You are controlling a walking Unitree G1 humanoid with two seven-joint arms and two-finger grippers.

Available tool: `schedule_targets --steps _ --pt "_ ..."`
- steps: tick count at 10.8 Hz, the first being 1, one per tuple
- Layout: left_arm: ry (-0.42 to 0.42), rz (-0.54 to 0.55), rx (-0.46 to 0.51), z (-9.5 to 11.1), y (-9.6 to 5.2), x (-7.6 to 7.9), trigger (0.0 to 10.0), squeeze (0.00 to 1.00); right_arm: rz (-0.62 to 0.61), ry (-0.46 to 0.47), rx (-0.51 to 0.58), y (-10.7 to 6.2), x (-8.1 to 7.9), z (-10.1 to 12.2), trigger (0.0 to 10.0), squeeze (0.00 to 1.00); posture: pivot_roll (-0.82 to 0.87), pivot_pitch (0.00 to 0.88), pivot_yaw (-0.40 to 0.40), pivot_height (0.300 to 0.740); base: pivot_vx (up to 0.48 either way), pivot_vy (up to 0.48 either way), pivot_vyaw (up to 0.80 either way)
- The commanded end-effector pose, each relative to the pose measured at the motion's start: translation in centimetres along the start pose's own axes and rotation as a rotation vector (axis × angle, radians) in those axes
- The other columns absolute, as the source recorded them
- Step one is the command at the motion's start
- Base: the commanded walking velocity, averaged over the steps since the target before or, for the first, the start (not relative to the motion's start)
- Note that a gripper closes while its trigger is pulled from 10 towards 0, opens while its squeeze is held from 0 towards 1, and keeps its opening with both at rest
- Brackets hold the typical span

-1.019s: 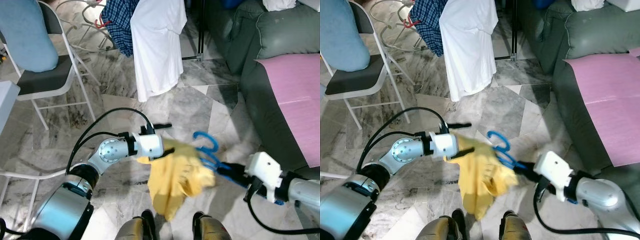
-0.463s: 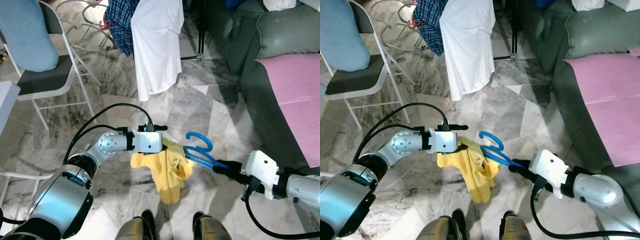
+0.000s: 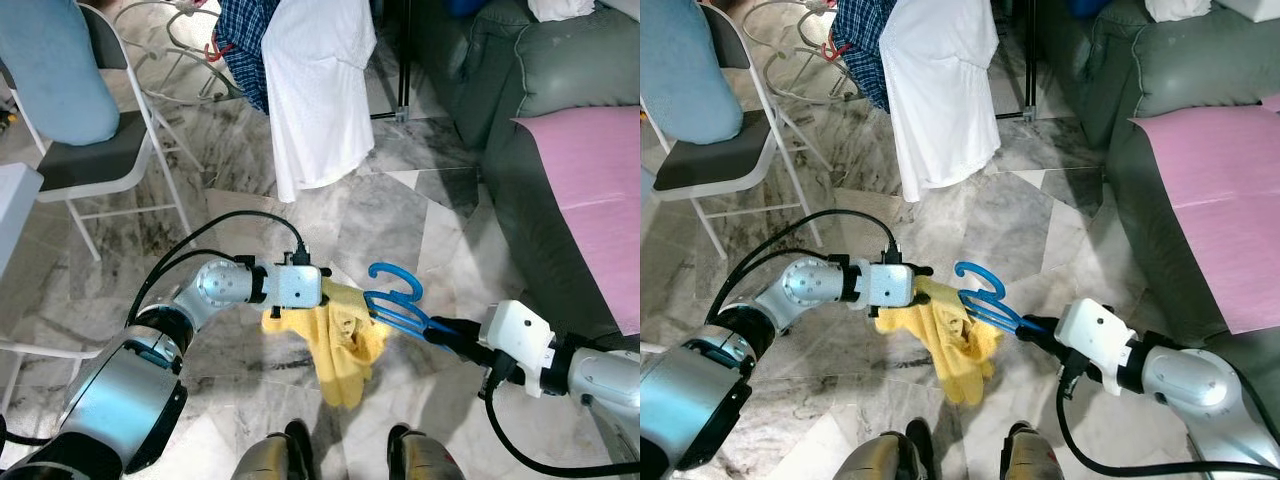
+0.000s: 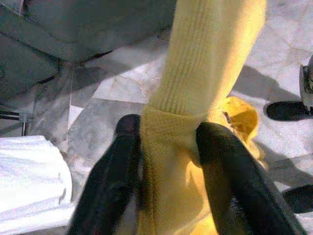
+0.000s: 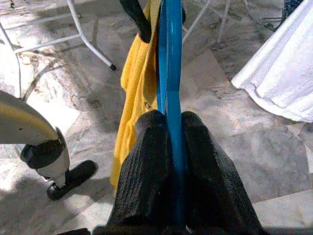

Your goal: Hang hanger

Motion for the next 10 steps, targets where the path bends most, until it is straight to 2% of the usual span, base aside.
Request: schedule_targets --steps 1,9,10 --pt "-0.026 -0.027 -0.037 -1.0 -0.5 0.4 0.0 0.00 -0.026 -0.042 0.058 0.3 0.6 1.3 10.0 0.00 -0.36 0.214 0.183 0.740 0.000 0.000 0.00" --pt "-0.067 -0.081 -0.062 -1.6 -0.6 1.1 0.0 0.00 -0.056 -0.057 0.040 0.4 1.2 0.7 10.0 0.00 -0.36 0.220 0.183 0.740 0.000 0.000 0.00" --pt "-0.075 -0.063 -0.064 -1.7 -0.7 0.9 0.0 0.00 -0.052 -0.045 0.019 0.3 1.3 0.2 10.0 0.14 -0.36 0.220 0.182 0.740 0.000 0.000 0.00"
Point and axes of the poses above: a point about 5 cm out from each wrist's last joint towards the gripper, its own y axis pointing out of the wrist towards the gripper, its own z axis along the axis of the wrist's last joint, x = y × z, the point moved 6 cm from there along y, pointing out of the wrist towards the gripper, and after that the axes turned 10 degrees about -y, right-handed, at the moved point
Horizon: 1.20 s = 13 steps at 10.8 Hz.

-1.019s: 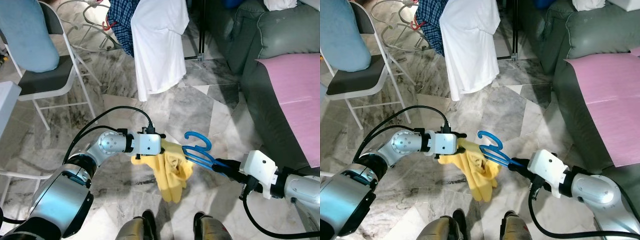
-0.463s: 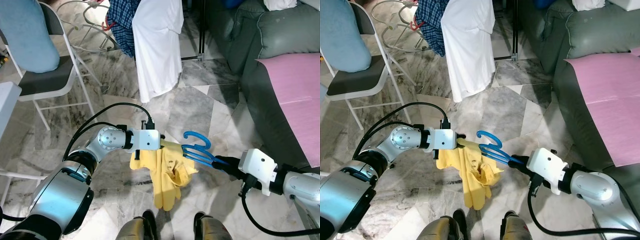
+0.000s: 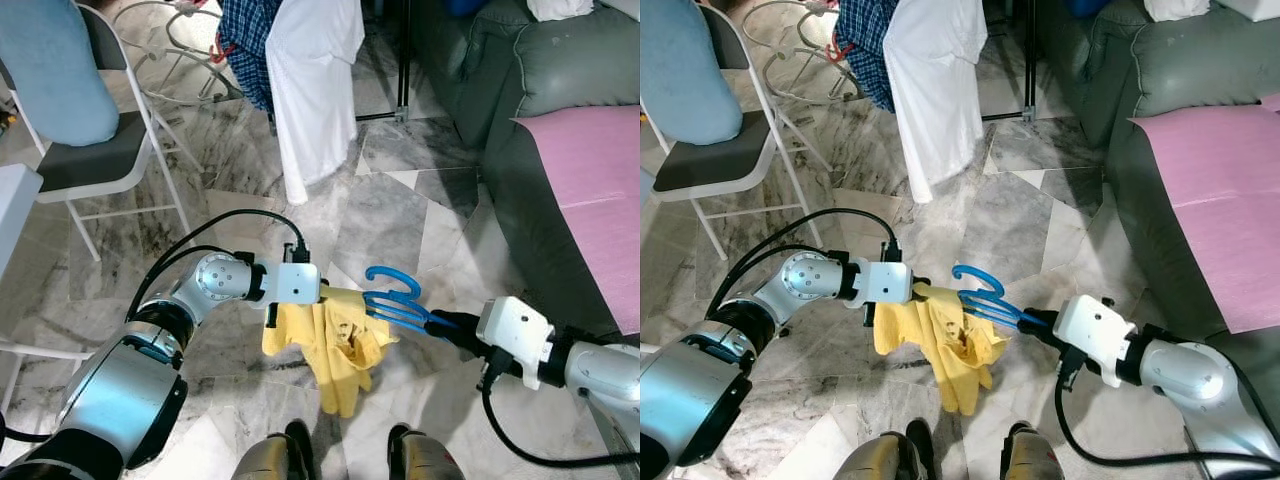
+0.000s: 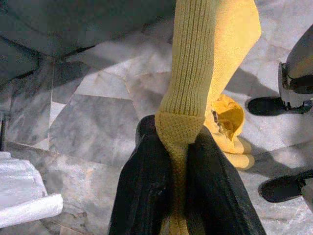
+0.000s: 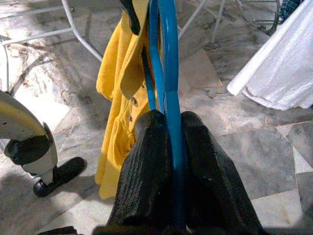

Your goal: Hang hanger

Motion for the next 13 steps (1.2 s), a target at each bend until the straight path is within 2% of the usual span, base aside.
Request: schedule_targets --steps 1,4,5,7,9,10,11,12,13 --pt "-0.057 0.018 -0.032 -1.5 -0.6 0.4 0.0 0.00 -0.034 0.000 0.021 0.0 0.6 0.4 10.0 1.00 -0.36 0.221 0.180 0.740 0.000 0.000 0.00" --pt "-0.144 0.067 -0.067 -3.2 -1.9 0.0 0.0 0.00 -0.040 -0.047 -0.027 -1.0 1.7 -0.2 10.0 1.00 -0.35 0.223 0.175 0.740 0.000 0.000 0.00" --pt "-0.212 0.126 -0.090 -4.6 -3.1 -0.4 0.0 0.00 -0.092 -0.091 -0.070 -1.9 3.3 -0.6 10.0 1.00 -0.35 0.223 0.174 0.740 0.000 0.000 0.00" --pt "-0.245 0.152 -0.125 -6.0 -4.1 -0.1 0.0 0.00 -0.212 -0.145 -0.138 -3.1 6.0 -1.4 10.0 1.00 -0.35 0.223 0.171 0.740 0.000 0.000 0.00" --pt "-0.280 0.215 -0.156 -7.3 -5.1 -0.3 0.0 0.00 -0.418 -0.193 -0.172 -4.3 9.2 -1.6 10.0 1.00 -0.35 0.220 0.162 0.740 0.000 0.000 0.00" --pt "-0.347 0.333 -0.097 -6.6 -5.5 -2.2 0.0 0.00 -0.593 -0.163 -0.141 -5.2 11.1 -1.1 10.0 1.00 -0.33 0.219 0.160 0.740 0.000 0.000 0.00" --pt "-0.352 0.411 -0.052 -5.8 -5.8 -3.7 0.0 0.00 -0.796 -0.172 -0.089 -6.4 12.9 0.3 10.0 1.00 -0.33 0.218 0.161 0.740 0.000 0.000 0.00" --pt "-0.357 0.463 -0.025 -5.4 -6.1 -4.6 0.0 0.00 -0.913 -0.178 -0.058 -7.3 13.9 1.4 10.0 1.00 -0.32 0.218 0.164 0.740 0.000 0.000 0.00" --pt "-0.372 0.548 0.041 -4.3 -6.8 -6.4 0.0 0.00 -1.066 -0.166 -0.033 -8.4 14.2 2.0 10.0 1.00 -0.32 0.217 0.173 0.740 0.000 0.000 0.00"
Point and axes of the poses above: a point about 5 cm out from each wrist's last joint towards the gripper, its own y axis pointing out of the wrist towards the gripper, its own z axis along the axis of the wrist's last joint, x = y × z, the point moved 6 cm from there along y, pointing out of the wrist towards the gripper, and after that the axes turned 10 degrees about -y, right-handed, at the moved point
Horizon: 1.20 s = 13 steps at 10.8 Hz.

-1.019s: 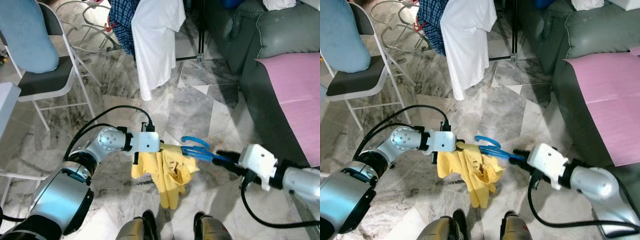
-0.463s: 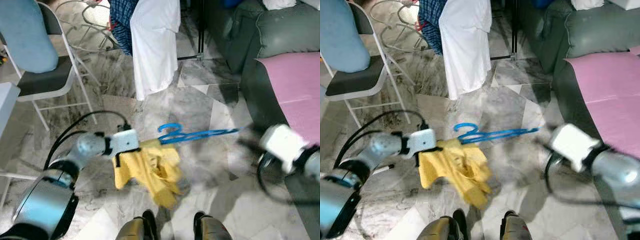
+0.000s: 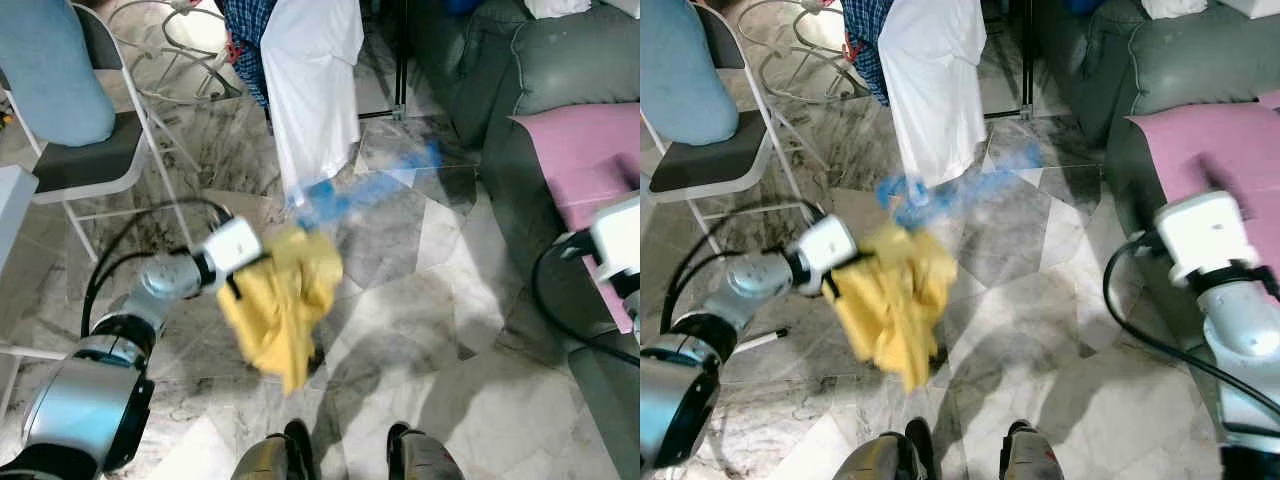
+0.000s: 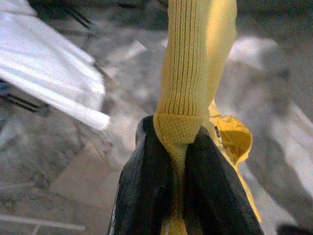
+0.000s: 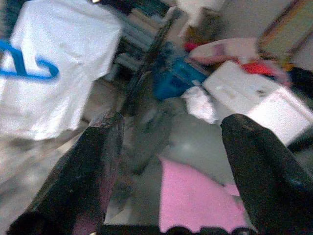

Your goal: Hang hanger

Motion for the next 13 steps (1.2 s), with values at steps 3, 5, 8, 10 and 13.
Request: schedule_targets --steps 3,5,8,10,13 --pt "-0.035 -0.085 0.188 4.6 0.5 0.1 0.0 0.00 0.003 0.130 -0.152 -2.2 -4.2 -3.9 10.0 1.00 -0.32 0.216 0.181 0.740 0.000 0.000 0.00" --pt "-0.007 -0.223 0.322 8.0 1.0 2.1 0.0 0.00 0.059 0.366 -0.254 -3.1 -8.6 -5.7 10.0 1.00 -0.31 0.229 0.185 0.740 0.000 0.000 0.00" --pt "0.029 -0.343 0.493 12.4 1.3 4.5 0.0 0.00 0.203 0.481 -0.268 -2.5 -12.9 -5.1 10.0 0.00 -0.30 0.228 0.178 0.740 0.000 0.000 0.00" --pt "0.037 -0.382 0.566 14.0 1.4 5.6 0.0 0.00 0.259 0.533 -0.257 -2.0 -14.6 -4.3 10.0 0.00 -0.30 0.226 0.169 0.740 0.000 0.000 0.00" --pt "-0.002 -0.446 0.739 18.1 0.5 6.7 0.0 0.00 0.270 0.584 -0.326 -2.0 -15.5 -5.9 10.0 0.00 -0.30 0.215 0.145 0.740 0.000 0.000 0.00"
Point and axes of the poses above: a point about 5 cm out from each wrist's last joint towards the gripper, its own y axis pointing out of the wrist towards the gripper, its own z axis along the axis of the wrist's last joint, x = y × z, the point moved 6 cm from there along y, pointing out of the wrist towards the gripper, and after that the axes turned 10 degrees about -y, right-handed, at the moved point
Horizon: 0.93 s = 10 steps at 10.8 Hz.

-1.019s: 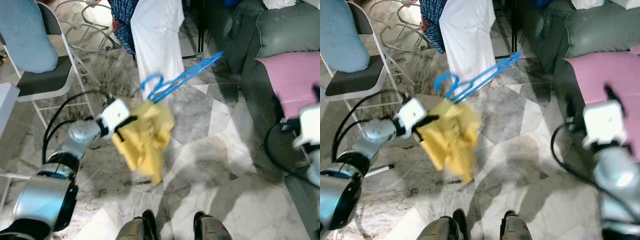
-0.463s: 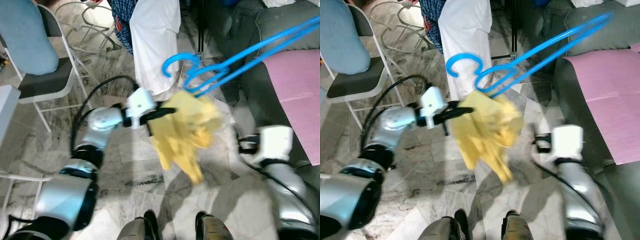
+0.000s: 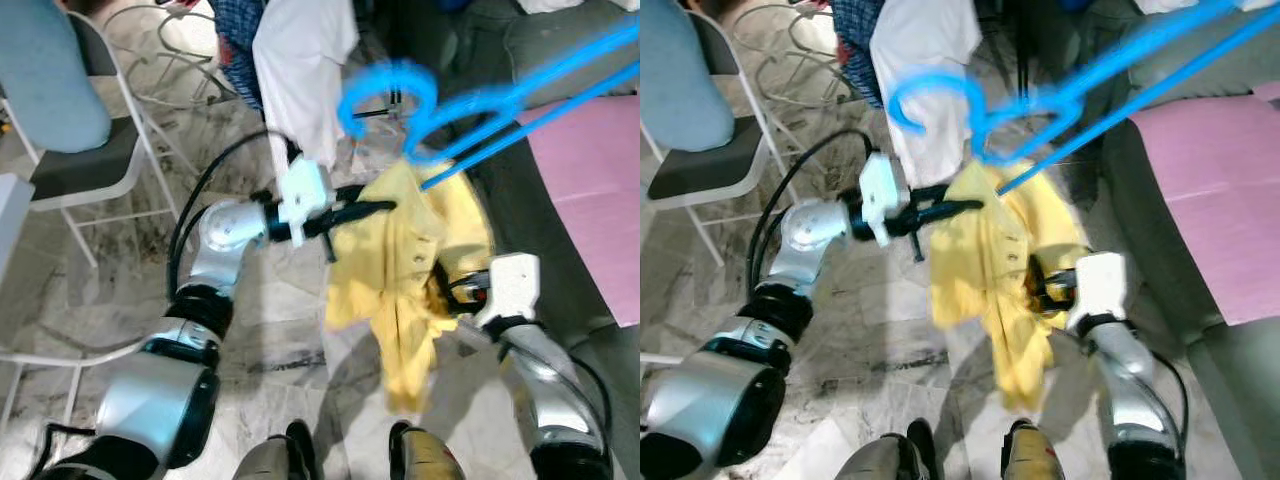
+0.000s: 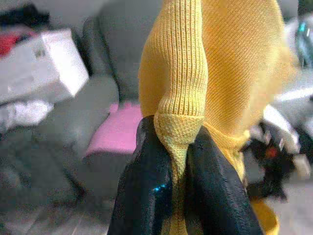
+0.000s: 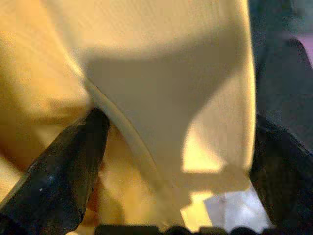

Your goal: Hang hanger

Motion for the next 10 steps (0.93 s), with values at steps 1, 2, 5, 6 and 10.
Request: schedule_targets --steps 1,2,5,6,10 --pt "0.018 0.018 0.052 1.4 -0.5 -0.6 0.0 0.00 0.012 0.035 -0.025 -0.1 -0.4 -0.7 10.0 0.00 -0.30 0.215 0.145 0.740 0.000 0.000 0.00" --pt "0.039 0.006 0.101 2.9 0.1 -0.7 0.0 0.00 0.021 0.070 -0.054 0.4 -0.8 -1.5 10.0 0.00 -0.30 0.212 0.139 0.740 0.000 0.000 0.00" --pt "0.043 -0.012 0.180 5.7 0.5 -0.7 0.0 0.00 -0.022 0.152 -0.167 0.7 -0.5 -4.3 0.0 0.00 -0.28 0.209 0.135 0.740 0.000 0.000 0.00" --pt "0.048 -0.006 0.201 6.6 0.4 -0.9 0.0 0.00 -0.094 0.226 -0.230 0.4 0.7 -5.9 0.0 0.00 -0.28 0.209 0.133 0.740 0.000 0.000 0.00" --pt "0.041 0.039 0.111 4.5 -0.8 -1.4 0.0 0.00 -0.407 0.243 -0.255 -2.0 8.3 -7.0 0.0 0.00 -0.28 0.212 0.133 0.740 0.000 0.000 0.00"
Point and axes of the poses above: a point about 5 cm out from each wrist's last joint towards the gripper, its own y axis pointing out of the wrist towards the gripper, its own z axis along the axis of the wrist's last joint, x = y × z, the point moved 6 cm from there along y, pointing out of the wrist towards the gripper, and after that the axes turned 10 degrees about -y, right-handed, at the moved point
